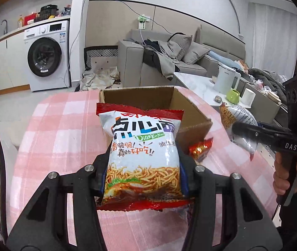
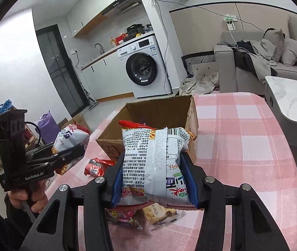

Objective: Organize snacks
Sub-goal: 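Lift both bags and carry them over the cardboard box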

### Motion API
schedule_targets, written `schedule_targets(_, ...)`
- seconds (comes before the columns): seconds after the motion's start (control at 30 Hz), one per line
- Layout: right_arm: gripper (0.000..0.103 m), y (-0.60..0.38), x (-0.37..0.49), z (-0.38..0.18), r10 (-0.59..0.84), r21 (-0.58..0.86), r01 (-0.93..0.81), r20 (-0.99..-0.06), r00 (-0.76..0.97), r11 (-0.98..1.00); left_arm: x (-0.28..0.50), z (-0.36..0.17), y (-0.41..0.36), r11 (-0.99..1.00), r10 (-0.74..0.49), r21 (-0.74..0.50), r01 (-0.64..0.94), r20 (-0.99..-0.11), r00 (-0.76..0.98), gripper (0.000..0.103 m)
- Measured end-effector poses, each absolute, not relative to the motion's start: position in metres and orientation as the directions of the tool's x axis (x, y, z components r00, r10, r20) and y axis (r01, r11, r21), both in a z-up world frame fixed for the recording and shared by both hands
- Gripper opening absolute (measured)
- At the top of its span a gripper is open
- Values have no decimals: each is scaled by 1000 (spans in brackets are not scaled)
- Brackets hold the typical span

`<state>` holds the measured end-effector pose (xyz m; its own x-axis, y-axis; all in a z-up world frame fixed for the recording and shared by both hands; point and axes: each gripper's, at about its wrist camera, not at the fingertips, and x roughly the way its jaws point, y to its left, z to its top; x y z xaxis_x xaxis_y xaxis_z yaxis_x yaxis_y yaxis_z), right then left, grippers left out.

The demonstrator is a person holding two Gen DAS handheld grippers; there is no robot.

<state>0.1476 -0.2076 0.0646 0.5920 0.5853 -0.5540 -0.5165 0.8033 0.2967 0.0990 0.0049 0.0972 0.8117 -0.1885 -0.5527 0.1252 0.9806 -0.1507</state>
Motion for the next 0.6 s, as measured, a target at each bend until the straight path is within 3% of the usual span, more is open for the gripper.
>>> schedule_targets(0.6, 50, -171, 186, 85, 580, 295, -509, -547, 604, 809, 166, 106, -11, 990, -135, -102, 94, -554, 822, 47)
